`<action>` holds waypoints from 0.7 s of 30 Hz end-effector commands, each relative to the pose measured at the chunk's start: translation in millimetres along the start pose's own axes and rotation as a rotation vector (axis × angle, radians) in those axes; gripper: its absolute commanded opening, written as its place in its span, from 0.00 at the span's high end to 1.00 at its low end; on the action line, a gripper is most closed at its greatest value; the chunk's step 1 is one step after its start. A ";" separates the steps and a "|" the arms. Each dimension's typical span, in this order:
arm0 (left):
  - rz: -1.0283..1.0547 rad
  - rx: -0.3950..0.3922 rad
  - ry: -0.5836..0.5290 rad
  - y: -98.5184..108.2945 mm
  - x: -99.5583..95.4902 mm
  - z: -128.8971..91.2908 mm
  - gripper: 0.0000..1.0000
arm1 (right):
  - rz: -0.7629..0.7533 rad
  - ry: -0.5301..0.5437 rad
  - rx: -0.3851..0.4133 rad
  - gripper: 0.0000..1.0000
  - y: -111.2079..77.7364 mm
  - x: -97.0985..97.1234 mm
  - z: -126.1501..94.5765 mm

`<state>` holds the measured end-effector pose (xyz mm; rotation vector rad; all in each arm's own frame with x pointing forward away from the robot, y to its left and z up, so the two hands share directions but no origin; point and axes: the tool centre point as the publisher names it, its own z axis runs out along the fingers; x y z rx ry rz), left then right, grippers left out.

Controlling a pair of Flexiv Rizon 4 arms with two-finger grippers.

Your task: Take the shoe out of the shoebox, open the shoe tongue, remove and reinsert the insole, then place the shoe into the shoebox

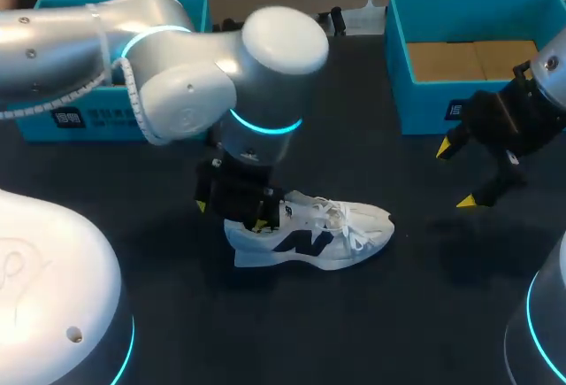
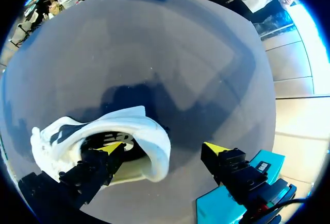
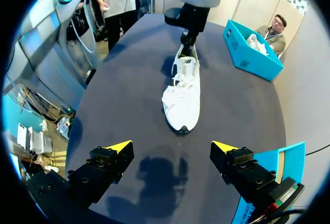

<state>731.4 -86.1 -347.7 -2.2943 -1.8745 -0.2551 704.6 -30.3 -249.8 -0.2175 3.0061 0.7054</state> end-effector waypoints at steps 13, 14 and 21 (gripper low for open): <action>-0.159 0.026 -0.265 -3.9 37.2 -59.6 0.00 | 0.001 -0.001 0.003 0.00 0.4 0.5 1.0; -0.177 0.044 -0.278 -3.4 39.1 -60.7 0.00 | 0.001 -0.001 0.003 0.00 0.4 0.5 1.0; -0.332 0.124 -0.378 1.0 57.2 -61.6 0.00 | 0.001 -0.001 0.003 0.00 0.4 0.5 1.0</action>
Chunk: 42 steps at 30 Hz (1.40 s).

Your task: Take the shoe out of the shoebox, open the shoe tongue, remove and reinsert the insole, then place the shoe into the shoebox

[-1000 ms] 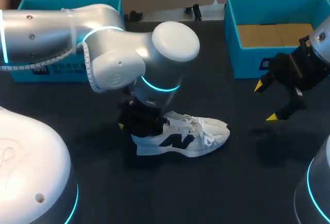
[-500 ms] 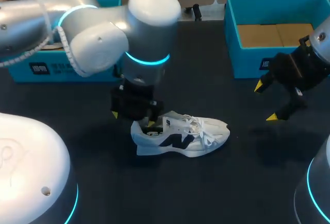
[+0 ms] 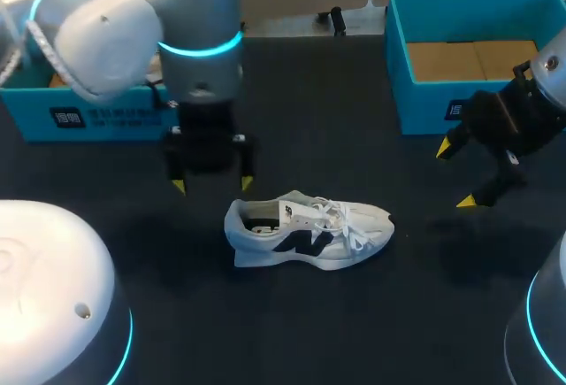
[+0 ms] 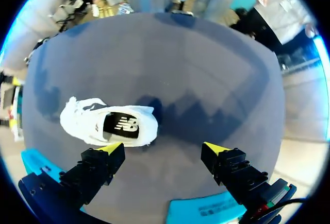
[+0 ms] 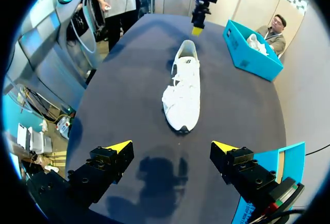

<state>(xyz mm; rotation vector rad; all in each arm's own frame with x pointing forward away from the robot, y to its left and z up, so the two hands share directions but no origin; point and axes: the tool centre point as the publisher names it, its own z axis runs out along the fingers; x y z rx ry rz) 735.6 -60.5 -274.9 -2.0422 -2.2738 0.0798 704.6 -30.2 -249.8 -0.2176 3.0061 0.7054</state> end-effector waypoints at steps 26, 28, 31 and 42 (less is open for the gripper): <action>-0.280 0.268 -0.334 19.7 63.7 6.2 0.00 | 0.001 -0.002 0.003 0.00 0.3 0.5 0.9; -0.280 0.268 -0.334 19.7 63.7 6.2 0.00 | 0.001 -0.002 0.003 0.00 0.3 0.5 0.9; -0.280 0.268 -0.334 19.7 63.7 6.2 0.00 | 0.001 -0.002 0.003 0.00 0.3 0.5 0.9; -0.536 0.466 -0.438 33.3 90.2 7.2 0.00 | 0.001 -0.002 0.003 0.00 0.3 0.5 0.9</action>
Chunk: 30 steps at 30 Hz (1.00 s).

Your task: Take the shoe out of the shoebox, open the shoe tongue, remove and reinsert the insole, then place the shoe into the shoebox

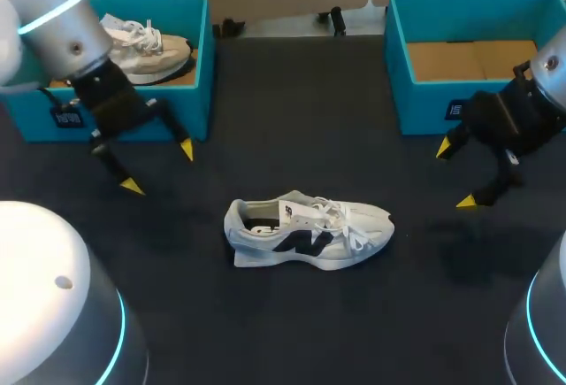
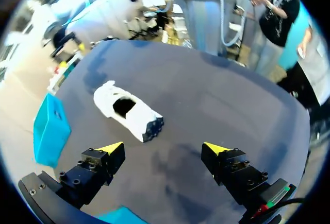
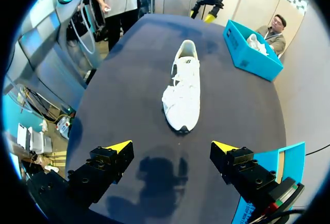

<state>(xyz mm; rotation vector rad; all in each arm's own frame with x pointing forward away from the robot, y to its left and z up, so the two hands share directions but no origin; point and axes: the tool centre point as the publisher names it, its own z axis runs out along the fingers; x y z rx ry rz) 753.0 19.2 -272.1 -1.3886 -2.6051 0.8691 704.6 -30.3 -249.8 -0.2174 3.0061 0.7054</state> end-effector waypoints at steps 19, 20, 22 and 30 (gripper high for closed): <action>-0.520 0.305 -0.124 41.5 42.2 5.3 0.00 | 0.001 -0.001 0.003 0.00 0.4 0.5 1.0; -0.534 0.314 -0.123 41.7 43.9 7.1 0.00 | 0.001 -0.001 0.003 0.00 0.4 0.5 1.0; -0.561 0.334 -0.146 40.7 46.4 8.8 0.00 | 0.001 -0.001 0.003 0.00 0.4 0.5 1.0; -0.624 0.411 -0.291 37.8 58.2 10.7 0.00 | 0.001 -0.001 0.003 0.00 0.4 0.5 1.0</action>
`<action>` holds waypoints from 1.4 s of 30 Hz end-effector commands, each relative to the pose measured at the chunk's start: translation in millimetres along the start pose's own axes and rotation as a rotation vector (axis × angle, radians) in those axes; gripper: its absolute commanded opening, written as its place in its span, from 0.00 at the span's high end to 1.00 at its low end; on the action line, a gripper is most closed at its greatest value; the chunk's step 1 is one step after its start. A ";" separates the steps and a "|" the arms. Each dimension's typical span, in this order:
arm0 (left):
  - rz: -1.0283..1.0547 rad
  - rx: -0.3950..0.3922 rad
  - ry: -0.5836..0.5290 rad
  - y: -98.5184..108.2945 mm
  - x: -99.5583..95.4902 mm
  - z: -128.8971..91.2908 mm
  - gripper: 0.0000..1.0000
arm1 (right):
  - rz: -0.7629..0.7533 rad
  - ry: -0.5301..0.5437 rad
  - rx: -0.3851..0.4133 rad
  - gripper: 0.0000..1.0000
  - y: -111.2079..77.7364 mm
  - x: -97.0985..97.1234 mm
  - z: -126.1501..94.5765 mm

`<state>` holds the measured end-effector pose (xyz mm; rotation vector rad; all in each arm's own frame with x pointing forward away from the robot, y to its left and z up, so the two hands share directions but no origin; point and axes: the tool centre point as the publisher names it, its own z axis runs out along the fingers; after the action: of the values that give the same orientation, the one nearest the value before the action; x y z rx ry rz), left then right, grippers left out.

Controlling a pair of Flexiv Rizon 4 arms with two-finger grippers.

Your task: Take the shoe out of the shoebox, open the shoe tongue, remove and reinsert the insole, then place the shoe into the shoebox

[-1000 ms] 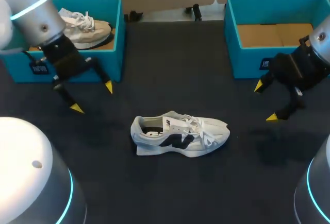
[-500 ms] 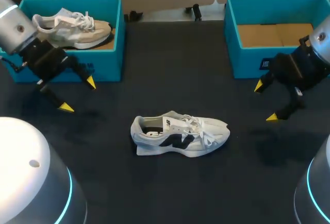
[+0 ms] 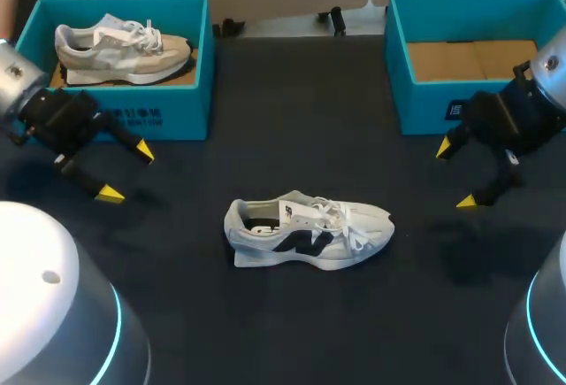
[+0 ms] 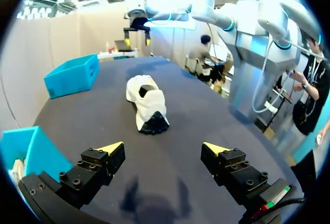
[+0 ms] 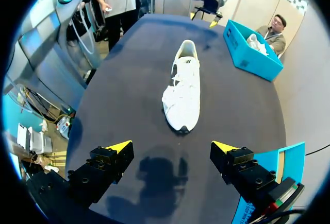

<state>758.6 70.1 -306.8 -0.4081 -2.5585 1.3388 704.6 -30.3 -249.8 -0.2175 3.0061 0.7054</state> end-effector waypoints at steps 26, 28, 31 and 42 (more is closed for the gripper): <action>-0.058 0.354 -0.227 50.6 44.7 42.5 0.00 | 0.001 -0.002 0.003 0.00 0.4 0.5 1.0; -0.064 0.356 -0.229 51.8 45.5 42.7 0.00 | 0.001 -0.002 0.003 0.00 0.4 0.5 1.0; -0.077 0.376 -0.227 53.7 47.6 42.6 0.00 | 0.001 -0.002 0.003 0.00 0.4 0.5 1.0; -0.089 0.379 -0.228 55.5 50.0 44.6 0.00 | 0.001 -0.002 0.003 0.00 0.4 0.5 1.0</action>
<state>705.5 84.5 -374.8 -0.0748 -2.3692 1.8786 704.6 -30.2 -249.8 -0.2176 3.0061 0.7054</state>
